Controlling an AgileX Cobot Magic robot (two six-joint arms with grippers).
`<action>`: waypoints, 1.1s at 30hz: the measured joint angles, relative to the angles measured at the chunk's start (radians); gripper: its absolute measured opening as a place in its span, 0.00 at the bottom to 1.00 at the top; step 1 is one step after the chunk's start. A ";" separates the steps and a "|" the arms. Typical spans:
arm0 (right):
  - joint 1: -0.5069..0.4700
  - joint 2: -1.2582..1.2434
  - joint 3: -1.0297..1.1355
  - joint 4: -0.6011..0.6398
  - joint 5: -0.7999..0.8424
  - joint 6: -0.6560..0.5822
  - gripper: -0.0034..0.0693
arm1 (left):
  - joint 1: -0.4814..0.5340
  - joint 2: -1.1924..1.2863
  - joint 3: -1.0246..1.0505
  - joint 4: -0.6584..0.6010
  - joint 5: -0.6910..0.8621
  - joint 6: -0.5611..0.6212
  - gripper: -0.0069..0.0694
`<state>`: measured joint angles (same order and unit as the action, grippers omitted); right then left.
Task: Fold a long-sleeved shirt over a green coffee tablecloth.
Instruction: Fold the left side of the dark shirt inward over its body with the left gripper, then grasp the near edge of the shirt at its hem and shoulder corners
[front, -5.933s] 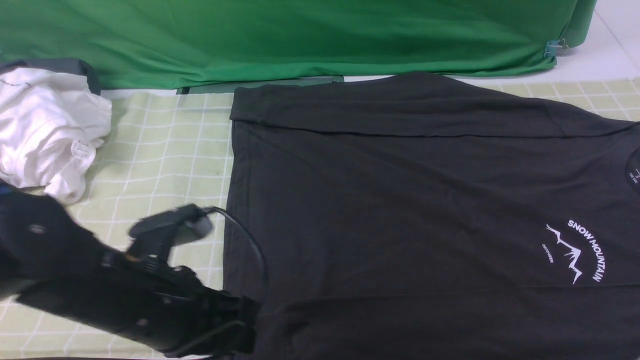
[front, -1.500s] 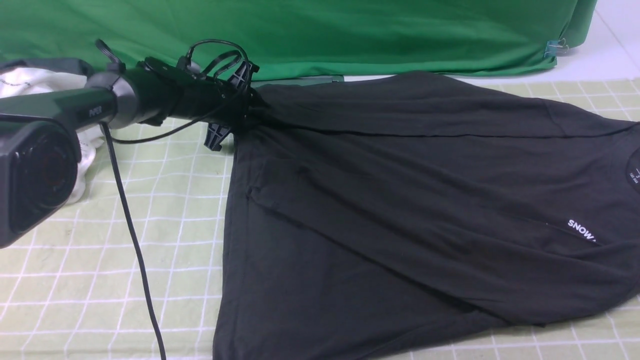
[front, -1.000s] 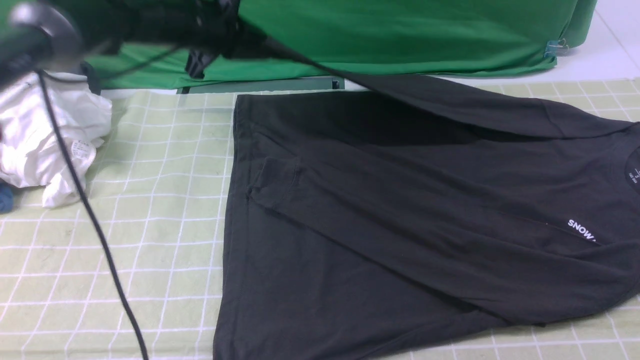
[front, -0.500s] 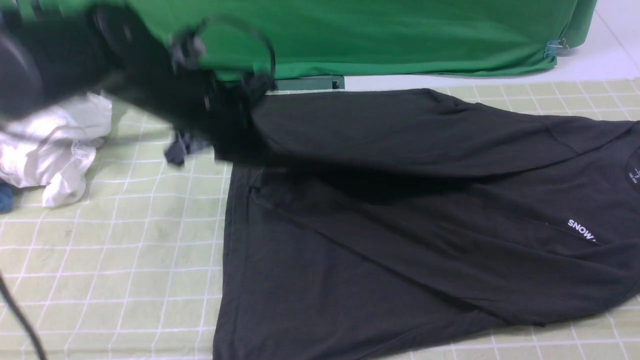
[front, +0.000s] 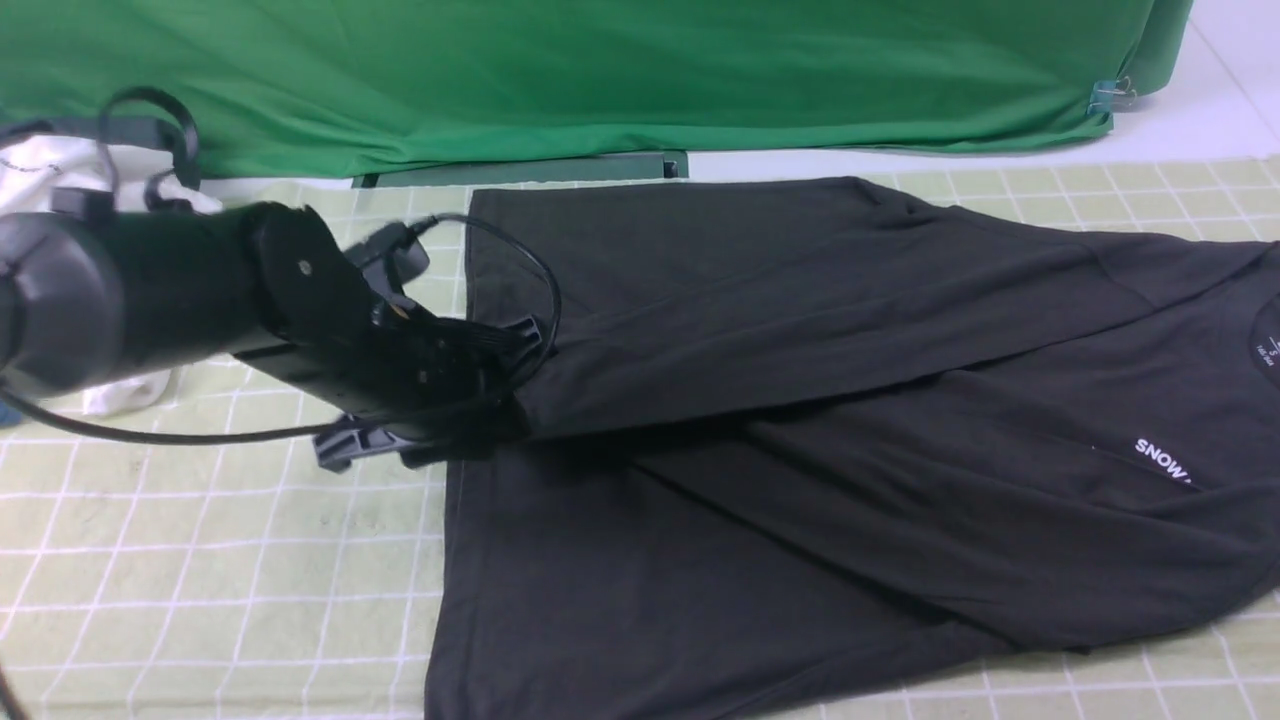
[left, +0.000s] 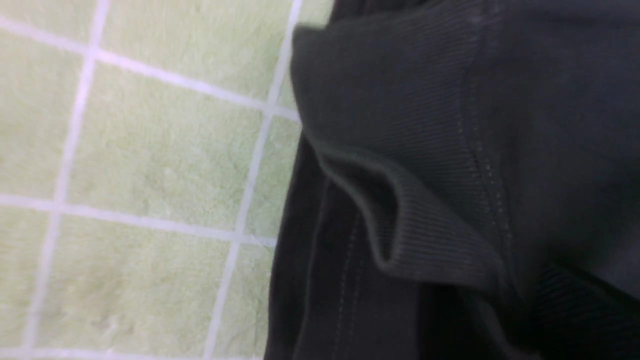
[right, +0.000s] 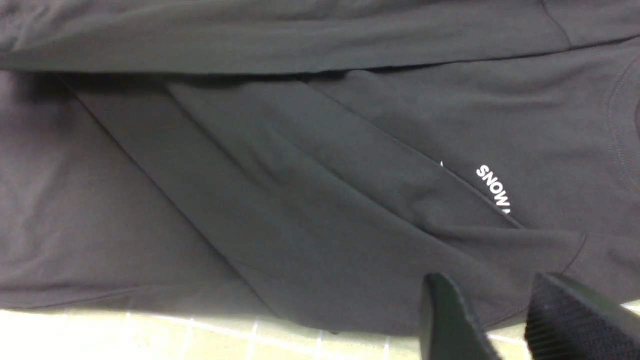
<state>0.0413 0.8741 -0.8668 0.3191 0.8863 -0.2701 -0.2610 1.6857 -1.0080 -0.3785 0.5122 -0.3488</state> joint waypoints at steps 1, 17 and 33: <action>0.000 0.000 0.000 0.001 0.000 0.001 0.37 | 0.001 -0.025 -0.003 0.017 0.012 0.000 0.52; 0.000 0.000 0.000 0.001 0.000 0.002 0.38 | -0.158 -0.312 0.194 0.128 0.444 0.047 0.67; 0.000 0.000 0.000 0.001 0.000 0.022 0.38 | -0.260 -0.231 0.374 0.137 0.164 -0.045 0.52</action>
<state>0.0413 0.8741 -0.8668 0.3201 0.8863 -0.2479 -0.5207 1.4545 -0.6342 -0.2416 0.6762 -0.3935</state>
